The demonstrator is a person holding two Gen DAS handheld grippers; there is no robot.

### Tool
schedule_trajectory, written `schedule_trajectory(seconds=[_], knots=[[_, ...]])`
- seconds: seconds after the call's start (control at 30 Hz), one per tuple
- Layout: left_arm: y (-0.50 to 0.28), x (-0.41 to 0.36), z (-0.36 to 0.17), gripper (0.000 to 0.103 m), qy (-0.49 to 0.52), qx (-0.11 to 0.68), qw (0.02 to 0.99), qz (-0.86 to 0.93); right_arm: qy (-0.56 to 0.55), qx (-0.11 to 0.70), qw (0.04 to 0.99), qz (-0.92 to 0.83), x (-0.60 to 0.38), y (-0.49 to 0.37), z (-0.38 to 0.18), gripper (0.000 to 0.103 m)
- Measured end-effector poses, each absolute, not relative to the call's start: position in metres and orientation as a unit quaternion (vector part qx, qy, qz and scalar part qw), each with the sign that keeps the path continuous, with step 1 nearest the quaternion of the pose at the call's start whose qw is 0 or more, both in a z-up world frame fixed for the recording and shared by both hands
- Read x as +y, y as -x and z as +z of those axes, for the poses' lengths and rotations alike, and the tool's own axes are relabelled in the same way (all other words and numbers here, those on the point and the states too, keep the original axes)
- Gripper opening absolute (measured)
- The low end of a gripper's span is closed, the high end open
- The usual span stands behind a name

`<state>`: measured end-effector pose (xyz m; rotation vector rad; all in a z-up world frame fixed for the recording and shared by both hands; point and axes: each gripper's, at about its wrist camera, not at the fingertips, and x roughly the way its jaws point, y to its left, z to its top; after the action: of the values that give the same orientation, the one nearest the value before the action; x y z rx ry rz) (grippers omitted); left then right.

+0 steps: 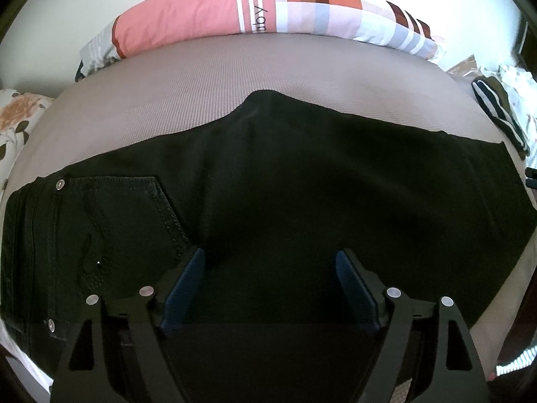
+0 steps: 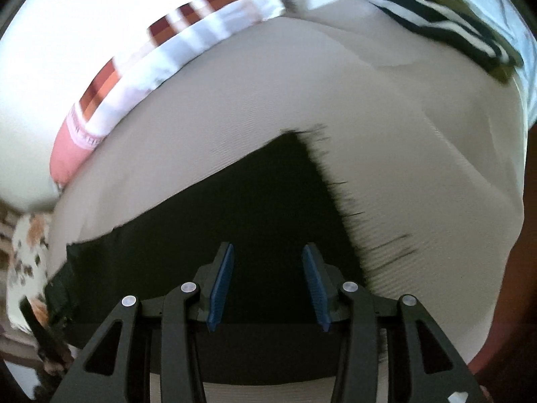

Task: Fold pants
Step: 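Grasp the leg end of the black jeans with the right gripper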

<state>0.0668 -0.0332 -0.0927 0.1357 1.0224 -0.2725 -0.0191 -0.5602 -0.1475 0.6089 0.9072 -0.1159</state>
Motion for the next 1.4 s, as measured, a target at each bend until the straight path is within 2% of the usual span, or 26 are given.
schedule_trajectory(seconds=[0.17,0.5,0.83,1.4], knots=[[-0.068,-0.035,-0.092,0.083,-0.062,0.49,0.861,-0.124,-0.338,0.439,0.832,-0.019,-0.593,0.02,-0.16,0.041],[-0.071,-0.037,-0.091,0.085,-0.065,0.494,0.858,-0.125,-0.353,0.449,0.818,0.067,-0.611,0.011,-0.177,0.037],[-0.074,-0.043,-0.093,0.094,-0.074,0.5,0.853,-0.127,-0.377,0.432,0.808,0.134,-0.616,-0.011,-0.19,0.015],[-0.073,-0.046,-0.093,0.099,-0.071,0.489,0.861,-0.121,-0.395,0.414,0.818,0.056,-0.588,-0.011,-0.172,0.01]])
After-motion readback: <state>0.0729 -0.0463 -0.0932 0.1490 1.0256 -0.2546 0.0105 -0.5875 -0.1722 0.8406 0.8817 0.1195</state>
